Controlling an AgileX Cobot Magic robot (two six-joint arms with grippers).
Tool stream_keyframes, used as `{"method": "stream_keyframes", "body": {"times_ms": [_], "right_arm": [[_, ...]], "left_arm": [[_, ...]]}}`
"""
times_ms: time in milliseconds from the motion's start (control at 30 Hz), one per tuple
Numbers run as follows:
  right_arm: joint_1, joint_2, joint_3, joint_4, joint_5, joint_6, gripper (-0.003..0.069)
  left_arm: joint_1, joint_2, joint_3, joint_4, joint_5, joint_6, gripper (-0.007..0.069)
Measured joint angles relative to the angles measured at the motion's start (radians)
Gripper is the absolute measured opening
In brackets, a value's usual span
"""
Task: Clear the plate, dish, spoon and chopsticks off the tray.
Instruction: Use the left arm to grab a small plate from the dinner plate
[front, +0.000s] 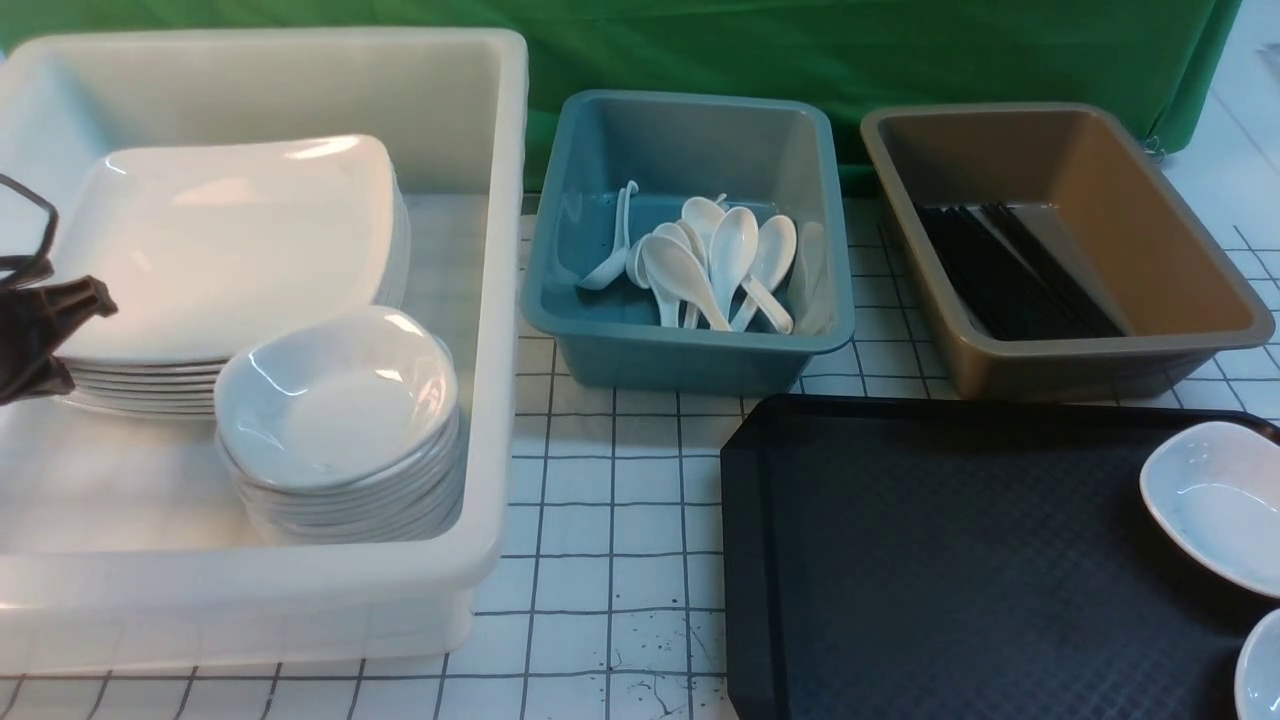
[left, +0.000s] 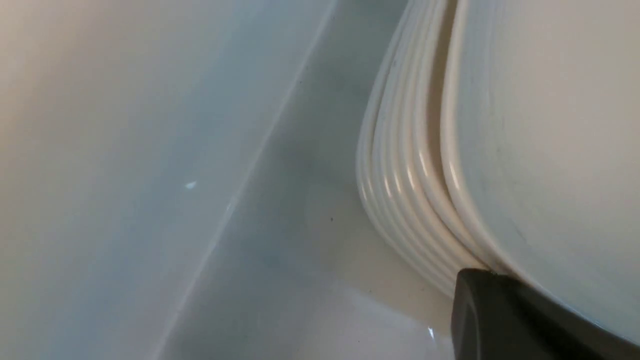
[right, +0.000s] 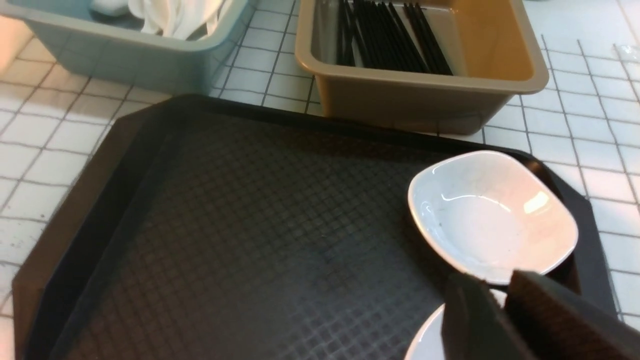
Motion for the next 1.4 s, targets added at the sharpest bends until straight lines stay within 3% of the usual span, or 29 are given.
{"method": "stream_keyframes", "body": {"times_ms": [233, 433, 500, 667, 800, 1100, 1400], "right_arm": [[0.0, 0.0, 0.0, 0.0, 0.004, 0.015, 0.0124], [0.0, 0.0, -0.003, 0.0, 0.033, 0.014, 0.0074], [0.0, 0.003, -0.022, -0.009, 0.062, 0.014, 0.0025], [0.0, 0.043, -0.123, -0.106, 0.14, 0.014, 0.0], [0.0, 0.069, -0.181, -0.213, 0.234, 0.014, -0.0002], [0.0, 0.071, -0.192, -0.25, 0.327, 0.037, -0.0002], [0.0, 0.058, -0.192, -0.216, 0.397, 0.064, -0.0002]], "left_arm": [[0.007, -0.06, -0.073, 0.012, 0.068, -0.001, -0.0003], [0.007, -0.15, -0.165, -0.006, 0.321, 0.009, -0.0003], [0.007, -0.176, -0.196, -0.054, 0.429, 0.03, -0.0003], [-0.03, -0.239, -0.252, -0.322, 0.619, 0.17, -0.0003], [-0.22, -0.248, -0.254, -0.426, 0.667, 0.216, -0.0003], [-0.784, -0.183, -0.248, -0.373, 0.573, 0.182, 0.0001], [-1.007, -0.087, -0.248, -0.355, 0.512, 0.108, 0.0055]]}}
